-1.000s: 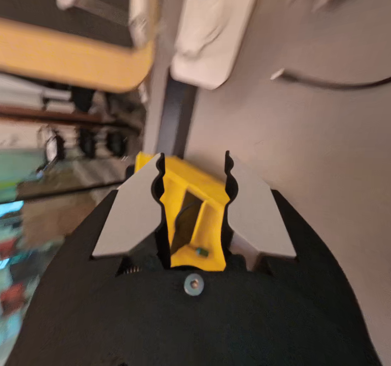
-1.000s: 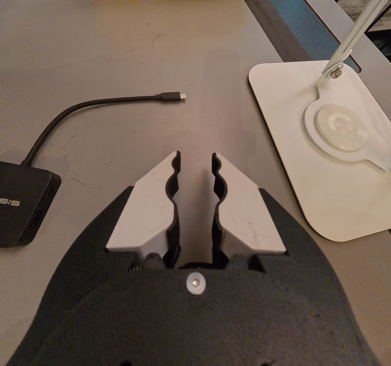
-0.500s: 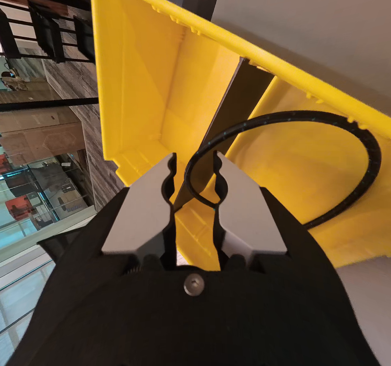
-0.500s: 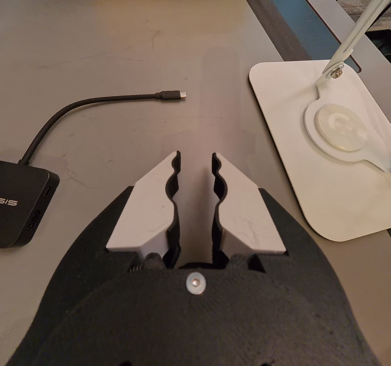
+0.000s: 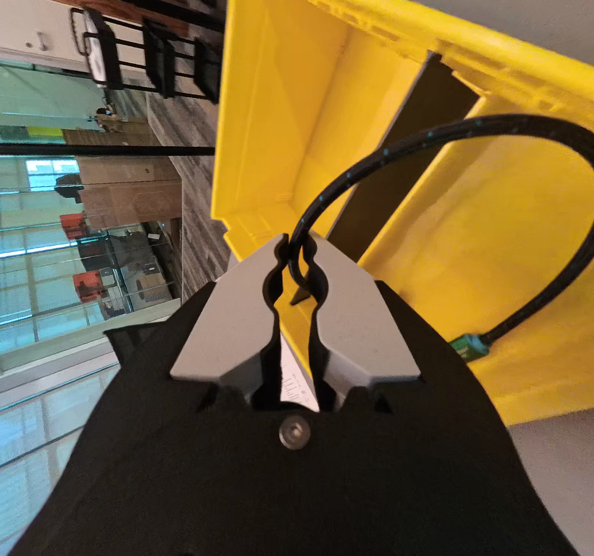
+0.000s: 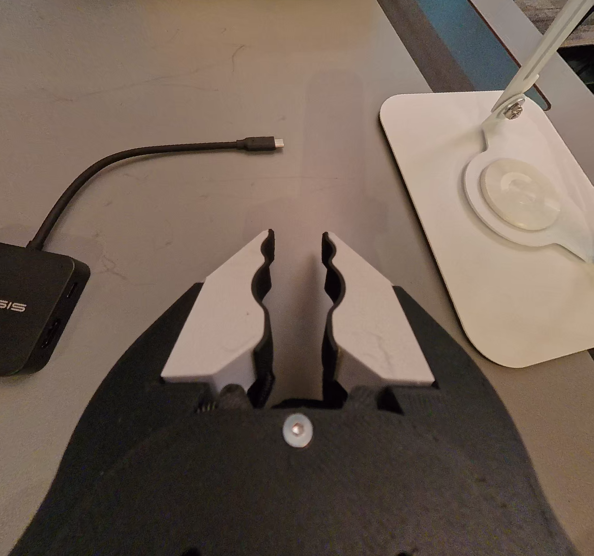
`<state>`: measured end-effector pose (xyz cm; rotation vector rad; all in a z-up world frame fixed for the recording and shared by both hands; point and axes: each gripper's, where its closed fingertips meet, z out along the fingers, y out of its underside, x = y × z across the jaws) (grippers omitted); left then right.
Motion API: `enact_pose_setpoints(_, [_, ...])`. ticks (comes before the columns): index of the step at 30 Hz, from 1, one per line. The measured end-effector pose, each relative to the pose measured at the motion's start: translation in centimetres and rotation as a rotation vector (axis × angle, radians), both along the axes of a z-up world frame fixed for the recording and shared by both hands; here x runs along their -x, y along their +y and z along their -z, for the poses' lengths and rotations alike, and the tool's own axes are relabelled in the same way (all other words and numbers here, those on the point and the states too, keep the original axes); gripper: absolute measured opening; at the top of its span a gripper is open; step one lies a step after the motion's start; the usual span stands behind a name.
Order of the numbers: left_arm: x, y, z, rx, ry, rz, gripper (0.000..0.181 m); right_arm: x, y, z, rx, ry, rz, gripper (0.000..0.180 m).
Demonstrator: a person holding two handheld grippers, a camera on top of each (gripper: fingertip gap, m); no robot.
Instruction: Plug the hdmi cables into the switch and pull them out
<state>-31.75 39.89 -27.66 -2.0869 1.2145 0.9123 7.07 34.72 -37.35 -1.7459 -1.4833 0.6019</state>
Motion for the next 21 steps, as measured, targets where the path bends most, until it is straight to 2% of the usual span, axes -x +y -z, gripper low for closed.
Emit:
enact_pose_setpoints(12, [1.3, -2.3, -8.9, -0.225, -0.087, -0.046, 0.004, 0.0, 0.0, 0.0, 0.000, -0.001, 0.000, 0.028])
enact_pose_setpoints(21, [-2.3, -4.7, -15.6, -0.342, -0.168, 0.007, 0.004, 0.0, 0.0, 0.1, -0.002, -0.006, 0.000, 0.028])
